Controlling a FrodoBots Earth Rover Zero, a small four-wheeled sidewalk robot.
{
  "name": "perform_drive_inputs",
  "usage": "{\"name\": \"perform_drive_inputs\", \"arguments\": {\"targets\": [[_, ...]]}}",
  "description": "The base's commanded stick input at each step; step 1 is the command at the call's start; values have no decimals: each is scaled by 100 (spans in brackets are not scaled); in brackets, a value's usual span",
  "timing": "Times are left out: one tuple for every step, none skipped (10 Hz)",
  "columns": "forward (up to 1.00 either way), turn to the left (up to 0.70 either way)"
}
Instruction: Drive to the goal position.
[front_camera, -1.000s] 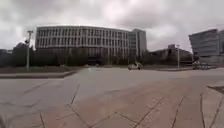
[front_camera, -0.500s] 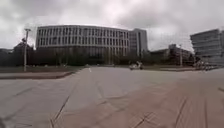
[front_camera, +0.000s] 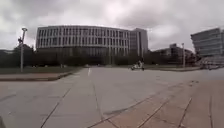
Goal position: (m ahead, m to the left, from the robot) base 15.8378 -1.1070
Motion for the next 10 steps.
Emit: {"name": "perform_drive_inputs", "arguments": {"targets": [[100, 0], [100, 0], [100, 0], [100, 0], [100, 0], [100, 0], [100, 0], [100, 0], [100, 0], [100, 0]]}}
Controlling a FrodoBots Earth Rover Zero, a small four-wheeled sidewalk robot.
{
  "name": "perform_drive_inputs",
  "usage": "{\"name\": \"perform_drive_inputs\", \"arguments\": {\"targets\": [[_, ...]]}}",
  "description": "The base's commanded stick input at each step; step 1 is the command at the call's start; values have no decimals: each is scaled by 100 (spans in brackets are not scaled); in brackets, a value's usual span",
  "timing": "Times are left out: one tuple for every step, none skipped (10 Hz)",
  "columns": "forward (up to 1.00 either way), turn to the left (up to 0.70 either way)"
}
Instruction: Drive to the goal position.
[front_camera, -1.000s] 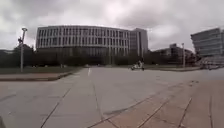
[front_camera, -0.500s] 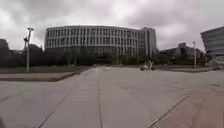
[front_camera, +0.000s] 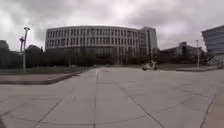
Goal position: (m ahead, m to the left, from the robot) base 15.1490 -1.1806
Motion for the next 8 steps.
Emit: {"name": "perform_drive_inputs", "arguments": {"targets": [[100, 0], [100, 0], [100, 0], [100, 0], [100, -5], [100, -23], [100, -31], [100, -22]]}}
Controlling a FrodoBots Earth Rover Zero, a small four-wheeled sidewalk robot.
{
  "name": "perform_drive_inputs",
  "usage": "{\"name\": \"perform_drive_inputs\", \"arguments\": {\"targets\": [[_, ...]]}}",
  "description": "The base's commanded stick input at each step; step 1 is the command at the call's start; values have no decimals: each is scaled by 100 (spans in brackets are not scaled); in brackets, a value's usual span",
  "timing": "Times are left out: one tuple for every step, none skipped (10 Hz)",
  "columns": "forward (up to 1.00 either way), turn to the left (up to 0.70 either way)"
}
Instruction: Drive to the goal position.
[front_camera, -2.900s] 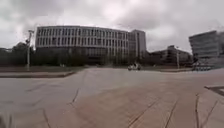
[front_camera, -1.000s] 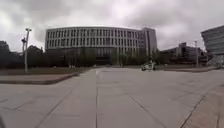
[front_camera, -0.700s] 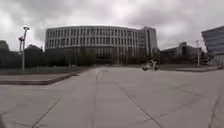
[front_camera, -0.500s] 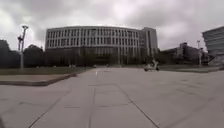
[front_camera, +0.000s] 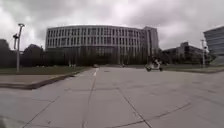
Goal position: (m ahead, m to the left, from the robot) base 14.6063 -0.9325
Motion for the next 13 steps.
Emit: {"name": "perform_drive_inputs", "arguments": {"targets": [[100, -6], [100, 0], [100, -14], [100, -18], [100, -12], [100, -3], [100, -5], [100, -11], [100, 0], [100, 0], [100, 0], [100, 0], [100, -10]]}}
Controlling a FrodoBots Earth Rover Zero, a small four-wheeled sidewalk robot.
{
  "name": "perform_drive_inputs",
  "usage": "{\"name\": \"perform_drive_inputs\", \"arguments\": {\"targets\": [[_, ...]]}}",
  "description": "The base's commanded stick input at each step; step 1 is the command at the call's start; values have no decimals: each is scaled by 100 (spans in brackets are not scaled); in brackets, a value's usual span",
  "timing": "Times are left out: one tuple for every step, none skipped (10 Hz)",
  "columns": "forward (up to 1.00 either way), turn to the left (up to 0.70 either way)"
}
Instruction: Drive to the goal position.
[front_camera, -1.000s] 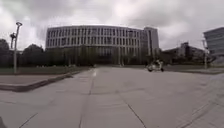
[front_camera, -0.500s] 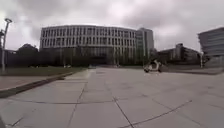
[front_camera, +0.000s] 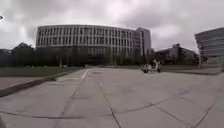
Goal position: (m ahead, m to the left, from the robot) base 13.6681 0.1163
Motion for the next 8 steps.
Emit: {"name": "perform_drive_inputs", "arguments": {"targets": [[100, -4], [100, 0], [100, 0], [100, 0], [100, 0], [100, 0], [100, 0], [100, 0]]}}
